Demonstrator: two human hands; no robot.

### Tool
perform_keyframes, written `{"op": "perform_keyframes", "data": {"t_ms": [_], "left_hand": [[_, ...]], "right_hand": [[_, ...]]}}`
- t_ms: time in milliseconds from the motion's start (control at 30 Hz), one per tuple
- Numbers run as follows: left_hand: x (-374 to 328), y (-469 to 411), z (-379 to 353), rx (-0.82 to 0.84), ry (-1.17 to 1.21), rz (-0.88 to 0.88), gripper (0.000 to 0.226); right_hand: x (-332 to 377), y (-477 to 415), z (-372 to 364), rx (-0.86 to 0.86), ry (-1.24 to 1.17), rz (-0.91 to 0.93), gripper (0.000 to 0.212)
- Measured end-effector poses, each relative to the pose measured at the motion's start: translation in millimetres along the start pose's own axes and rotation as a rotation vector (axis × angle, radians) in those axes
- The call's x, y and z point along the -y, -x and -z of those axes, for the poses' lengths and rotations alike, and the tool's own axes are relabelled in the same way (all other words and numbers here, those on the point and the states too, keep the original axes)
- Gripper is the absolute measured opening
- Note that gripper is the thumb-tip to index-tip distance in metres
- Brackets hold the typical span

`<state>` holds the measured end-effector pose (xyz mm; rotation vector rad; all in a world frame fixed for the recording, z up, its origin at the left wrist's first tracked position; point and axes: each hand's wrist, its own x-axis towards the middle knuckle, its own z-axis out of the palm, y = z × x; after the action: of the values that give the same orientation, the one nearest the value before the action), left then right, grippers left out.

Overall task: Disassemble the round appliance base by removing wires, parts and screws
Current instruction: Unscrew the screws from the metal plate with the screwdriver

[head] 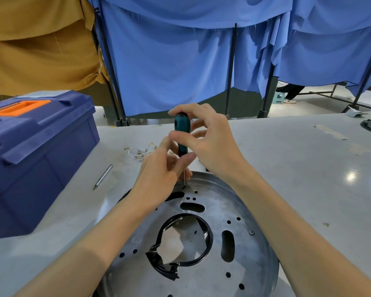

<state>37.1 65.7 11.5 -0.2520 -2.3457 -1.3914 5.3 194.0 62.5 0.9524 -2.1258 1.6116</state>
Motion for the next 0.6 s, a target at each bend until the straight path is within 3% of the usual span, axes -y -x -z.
{"op": "perform_keyframes", "data": {"t_ms": [133,300,433,500,600], "left_hand": [[0.8,-0.9,-0.7,0.007,0.029,-0.011,0.016],[1.5,-1.2,-1.4,-0.006,-0.008,-0.003,0.014],[-1.8,0.5,-0.7,-0.009,0.008,0.017,0.037],[-1.2,0.1,-0.9,-0.005,0.011,0.001,0.028],[1.5,-1.2,-0.8,0.006,0.001,-0.018,0.019]], "right_hand": [[1.4,-2.0,2.5,-0.023,-0.029,-0.022,0.041],[2.2,-0.1,0.6,0.024,-0.013,-0.007,0.032],[0.6,-1.0,0.9,-0.015,0.042,0.0,0.049],[0.1,-2.7,2.2,-0.026,-0.003,-0.026,0.053],[0.5,-2.8,1.3,-0.004,-0.035,-0.029,0.039]]}}
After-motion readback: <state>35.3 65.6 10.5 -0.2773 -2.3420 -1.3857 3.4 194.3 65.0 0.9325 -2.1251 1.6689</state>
